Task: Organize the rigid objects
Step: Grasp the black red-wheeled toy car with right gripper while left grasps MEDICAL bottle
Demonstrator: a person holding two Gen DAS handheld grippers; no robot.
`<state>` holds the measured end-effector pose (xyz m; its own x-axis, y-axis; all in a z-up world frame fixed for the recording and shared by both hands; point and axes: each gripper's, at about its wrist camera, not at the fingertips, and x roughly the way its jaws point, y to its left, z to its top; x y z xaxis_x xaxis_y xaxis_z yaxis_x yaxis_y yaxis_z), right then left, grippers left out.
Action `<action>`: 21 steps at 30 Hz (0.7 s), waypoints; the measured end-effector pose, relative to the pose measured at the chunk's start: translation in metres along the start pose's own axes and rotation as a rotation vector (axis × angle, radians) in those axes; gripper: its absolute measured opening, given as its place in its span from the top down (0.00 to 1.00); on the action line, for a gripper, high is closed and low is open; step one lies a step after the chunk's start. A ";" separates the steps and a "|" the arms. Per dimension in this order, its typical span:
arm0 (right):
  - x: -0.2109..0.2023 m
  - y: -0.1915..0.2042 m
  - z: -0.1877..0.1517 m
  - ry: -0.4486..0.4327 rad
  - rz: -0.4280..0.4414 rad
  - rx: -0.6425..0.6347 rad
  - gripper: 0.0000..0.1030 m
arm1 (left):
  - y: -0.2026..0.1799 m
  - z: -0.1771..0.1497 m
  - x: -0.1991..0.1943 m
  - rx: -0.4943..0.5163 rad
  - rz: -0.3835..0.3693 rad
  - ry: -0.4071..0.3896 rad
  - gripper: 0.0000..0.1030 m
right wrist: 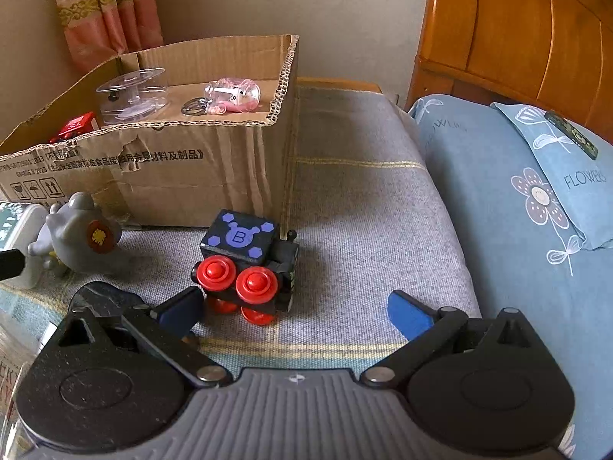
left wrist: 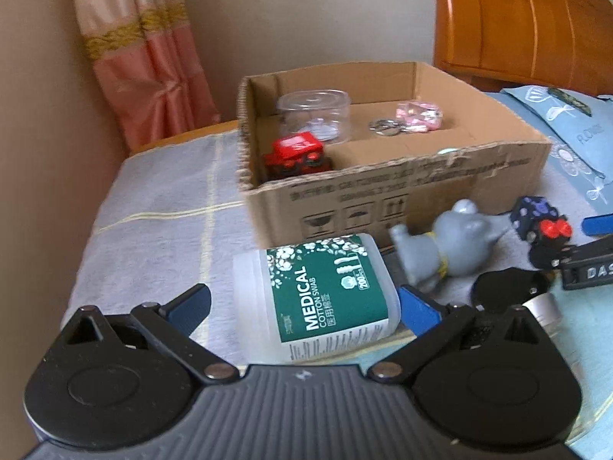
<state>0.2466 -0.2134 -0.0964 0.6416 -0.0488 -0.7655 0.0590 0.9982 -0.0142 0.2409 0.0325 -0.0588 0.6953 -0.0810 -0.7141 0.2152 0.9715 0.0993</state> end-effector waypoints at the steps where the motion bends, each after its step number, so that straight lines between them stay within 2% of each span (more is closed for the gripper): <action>1: 0.000 0.000 0.000 -0.004 0.001 -0.001 0.00 | 0.001 -0.001 0.000 0.007 0.006 -0.004 0.01; 14: 0.008 0.008 0.012 0.002 0.023 -0.030 0.00 | 0.011 0.002 0.018 -0.040 -0.012 0.028 0.01; 21: 0.003 -0.005 0.007 0.008 0.002 -0.006 0.00 | 0.027 -0.006 0.012 -0.018 0.034 0.029 0.01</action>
<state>0.2532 -0.2190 -0.0941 0.6358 -0.0469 -0.7704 0.0534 0.9984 -0.0167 0.2504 0.0591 -0.0690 0.6818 -0.0417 -0.7303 0.1790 0.9775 0.1113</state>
